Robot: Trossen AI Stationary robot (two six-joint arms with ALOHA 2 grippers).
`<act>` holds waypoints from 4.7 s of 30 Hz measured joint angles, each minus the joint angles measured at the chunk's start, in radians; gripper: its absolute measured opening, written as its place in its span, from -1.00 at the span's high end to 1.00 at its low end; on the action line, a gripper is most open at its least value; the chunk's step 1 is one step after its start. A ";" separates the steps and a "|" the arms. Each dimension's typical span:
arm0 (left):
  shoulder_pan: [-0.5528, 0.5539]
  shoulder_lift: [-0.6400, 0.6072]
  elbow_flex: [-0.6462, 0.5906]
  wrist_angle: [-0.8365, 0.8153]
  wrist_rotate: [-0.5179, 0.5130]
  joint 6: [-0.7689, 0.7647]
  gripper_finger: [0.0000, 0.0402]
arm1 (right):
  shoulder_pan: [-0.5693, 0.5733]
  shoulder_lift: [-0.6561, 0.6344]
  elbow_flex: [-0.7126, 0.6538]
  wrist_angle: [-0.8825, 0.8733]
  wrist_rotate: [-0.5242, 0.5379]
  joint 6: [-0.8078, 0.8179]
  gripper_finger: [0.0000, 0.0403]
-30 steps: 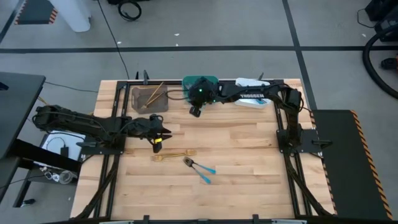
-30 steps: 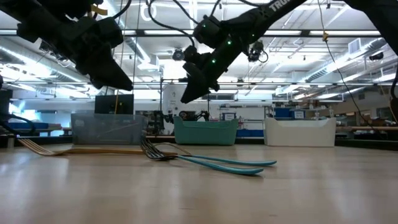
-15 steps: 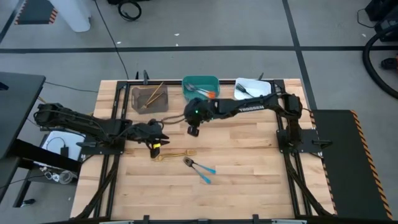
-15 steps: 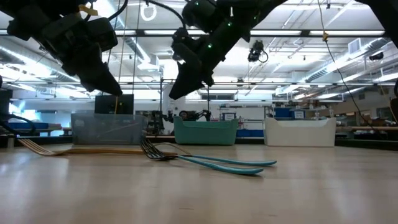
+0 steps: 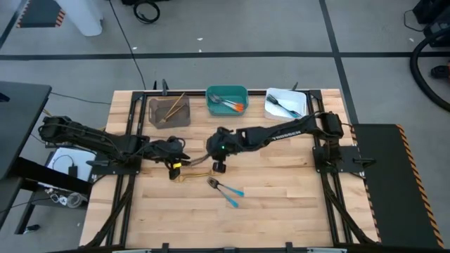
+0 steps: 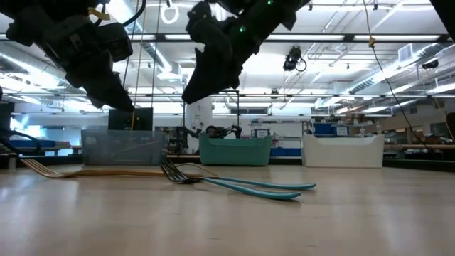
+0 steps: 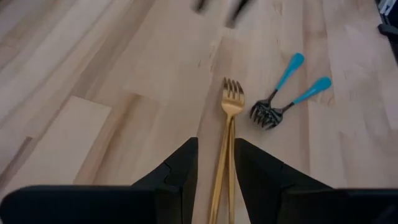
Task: Sort silverware by color (type)
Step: Put the gold fork into the black bin
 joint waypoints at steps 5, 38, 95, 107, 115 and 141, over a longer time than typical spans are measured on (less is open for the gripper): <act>-0.032 0.000 0.000 -0.007 0.000 -0.015 0.44 | 0.056 0.001 0.000 0.000 0.007 -0.002 0.51; -0.141 0.278 -0.001 0.193 -0.133 -0.017 0.44 | 0.218 0.004 -0.145 0.001 0.215 -0.053 0.51; -0.145 0.452 0.000 0.257 -0.042 -0.025 0.44 | 0.259 0.004 -0.145 0.063 0.354 -0.029 0.51; -0.141 0.465 0.000 0.209 -0.092 0.000 0.44 | 0.259 0.003 -0.145 0.079 0.332 -0.035 0.51; -0.123 0.498 0.004 0.190 -0.111 0.034 0.45 | 0.259 0.003 -0.145 0.080 0.329 -0.038 0.51; -0.097 0.518 -0.001 0.424 -0.121 0.220 0.45 | 0.263 0.003 -0.145 0.081 0.329 -0.042 0.51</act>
